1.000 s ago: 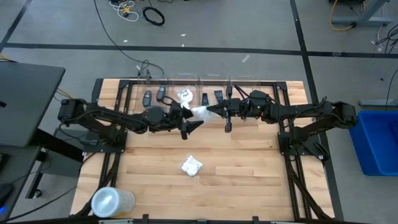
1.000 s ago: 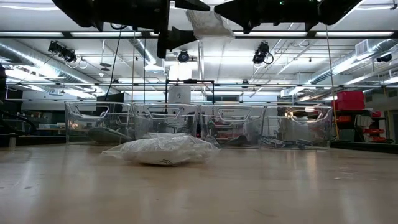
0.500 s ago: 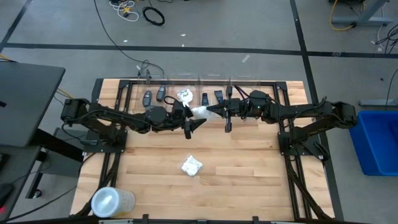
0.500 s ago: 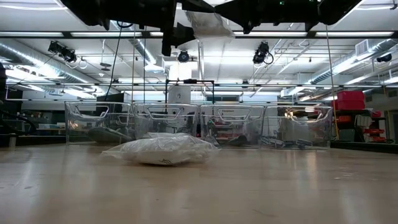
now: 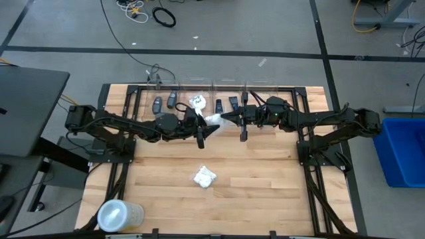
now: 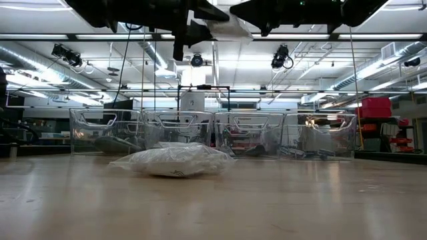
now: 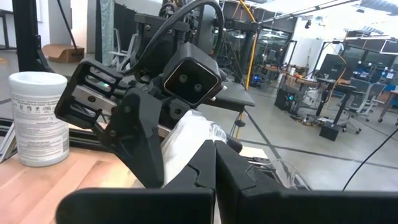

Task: Pick & Place Travel size toiletries
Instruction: Put the white vanity pack into the middle left transparent bin

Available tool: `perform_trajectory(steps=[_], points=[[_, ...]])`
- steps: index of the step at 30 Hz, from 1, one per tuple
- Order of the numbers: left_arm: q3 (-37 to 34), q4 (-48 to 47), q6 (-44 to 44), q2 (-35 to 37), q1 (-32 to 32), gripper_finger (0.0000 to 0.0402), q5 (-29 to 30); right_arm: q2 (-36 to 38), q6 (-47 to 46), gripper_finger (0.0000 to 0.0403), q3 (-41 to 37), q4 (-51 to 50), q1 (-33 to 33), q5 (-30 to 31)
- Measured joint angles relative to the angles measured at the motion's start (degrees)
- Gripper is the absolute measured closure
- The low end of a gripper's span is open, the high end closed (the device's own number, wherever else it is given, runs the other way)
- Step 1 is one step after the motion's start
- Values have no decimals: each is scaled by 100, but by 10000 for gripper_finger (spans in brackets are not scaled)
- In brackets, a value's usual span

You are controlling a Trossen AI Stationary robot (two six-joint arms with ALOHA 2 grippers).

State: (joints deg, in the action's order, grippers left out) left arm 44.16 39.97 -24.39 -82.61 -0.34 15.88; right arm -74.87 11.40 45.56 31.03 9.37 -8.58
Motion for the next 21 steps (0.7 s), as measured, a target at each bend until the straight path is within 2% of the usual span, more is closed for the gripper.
perform_trajectory(steps=[11,21], points=[[-2,0,18,0,2,306,-2,0,0,403,0,-9,0,0],[-2,1,20,0,0,320,-2,0,-11,377,0,5,-2,-2]])
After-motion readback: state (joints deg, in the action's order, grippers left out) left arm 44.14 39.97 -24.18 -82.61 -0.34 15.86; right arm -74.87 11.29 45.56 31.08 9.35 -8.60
